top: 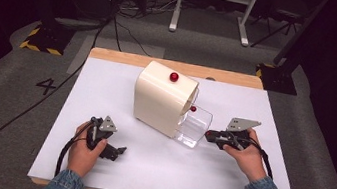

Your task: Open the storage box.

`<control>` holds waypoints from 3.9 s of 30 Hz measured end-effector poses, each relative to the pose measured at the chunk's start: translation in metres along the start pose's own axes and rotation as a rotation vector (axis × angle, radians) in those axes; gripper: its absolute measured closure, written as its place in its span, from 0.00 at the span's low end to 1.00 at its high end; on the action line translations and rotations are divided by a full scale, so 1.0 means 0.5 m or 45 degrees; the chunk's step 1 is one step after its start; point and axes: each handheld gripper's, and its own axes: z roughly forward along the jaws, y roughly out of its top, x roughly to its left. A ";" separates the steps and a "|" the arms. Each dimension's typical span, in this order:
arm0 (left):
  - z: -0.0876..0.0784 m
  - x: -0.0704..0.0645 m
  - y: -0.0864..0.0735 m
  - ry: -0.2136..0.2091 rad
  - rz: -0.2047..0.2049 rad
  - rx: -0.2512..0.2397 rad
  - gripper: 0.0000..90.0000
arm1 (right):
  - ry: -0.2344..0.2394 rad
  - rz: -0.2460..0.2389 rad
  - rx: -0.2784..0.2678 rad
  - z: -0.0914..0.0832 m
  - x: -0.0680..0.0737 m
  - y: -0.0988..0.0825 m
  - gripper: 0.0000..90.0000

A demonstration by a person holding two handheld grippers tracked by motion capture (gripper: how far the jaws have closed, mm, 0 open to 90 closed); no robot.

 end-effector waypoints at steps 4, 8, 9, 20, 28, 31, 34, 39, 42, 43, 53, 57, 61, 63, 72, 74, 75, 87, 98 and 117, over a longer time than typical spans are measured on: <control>0.000 0.000 0.000 0.000 0.002 0.000 0.00 | -0.013 0.017 0.029 0.005 -0.003 -0.007 0.71; 0.000 0.000 0.000 0.001 0.002 0.001 0.00 | -0.031 0.031 0.065 0.005 -0.004 -0.017 0.62; 0.000 0.000 0.000 0.001 0.002 0.001 0.00 | -0.031 0.031 0.065 0.005 -0.004 -0.017 0.62; 0.000 0.000 0.000 0.000 0.000 0.000 0.00 | -0.064 0.064 -0.009 -0.044 0.008 -0.027 0.60; 0.000 0.000 0.000 0.000 0.002 0.001 0.00 | -0.055 0.056 -0.095 -0.075 0.022 0.015 0.60; 0.000 -0.001 -0.001 0.000 -0.004 -0.003 0.00 | -0.050 0.047 -0.106 -0.078 0.025 0.029 0.58; 0.000 -0.001 -0.001 0.002 -0.004 -0.003 0.00 | -0.041 0.029 -0.134 -0.080 0.031 0.060 0.58; 0.000 -0.001 -0.001 0.002 -0.003 -0.004 0.00 | -0.034 -0.007 -0.145 -0.075 0.037 0.100 0.58; 0.000 -0.001 -0.001 0.000 -0.004 -0.003 0.00 | -0.032 -0.026 -0.148 -0.067 0.039 0.121 0.58; 0.000 0.000 -0.001 0.001 -0.001 -0.002 0.00 | -0.033 -0.032 -0.153 -0.064 0.038 0.127 0.58; 0.000 -0.001 -0.001 0.000 -0.005 -0.003 0.00 | -0.027 -0.024 -0.170 -0.020 0.024 0.159 0.60; 0.000 -0.001 -0.001 0.000 -0.004 -0.004 0.00 | -0.019 -0.031 -0.183 0.001 0.016 0.169 0.64; 0.000 -0.001 -0.001 0.002 -0.002 -0.007 0.00 | -0.010 -0.051 -0.184 0.014 0.012 0.173 0.70; 0.000 -0.001 -0.001 0.002 -0.002 -0.007 0.00 | -0.003 -0.058 -0.187 0.020 0.010 0.174 0.73; 0.000 -0.001 -0.002 0.002 -0.002 -0.007 0.00 | -0.008 -0.091 -0.163 0.026 0.011 0.178 0.81; 0.000 -0.001 -0.002 0.003 -0.002 -0.007 0.00 | -0.012 -0.097 -0.160 0.026 0.011 0.179 0.82; 0.000 -0.001 -0.002 0.003 -0.002 -0.007 0.00 | -0.013 -0.100 -0.159 0.026 0.011 0.179 0.82; 0.000 -0.001 -0.001 0.002 -0.002 -0.007 0.00 | -0.018 -0.106 -0.158 0.025 0.013 0.181 0.83; 0.000 -0.001 -0.001 0.003 -0.003 -0.005 0.00 | -0.031 -0.105 -0.157 -0.009 0.017 0.169 0.83; 0.000 -0.001 -0.001 0.001 -0.004 -0.005 0.00 | -0.062 -0.072 -0.179 -0.087 0.021 0.105 0.83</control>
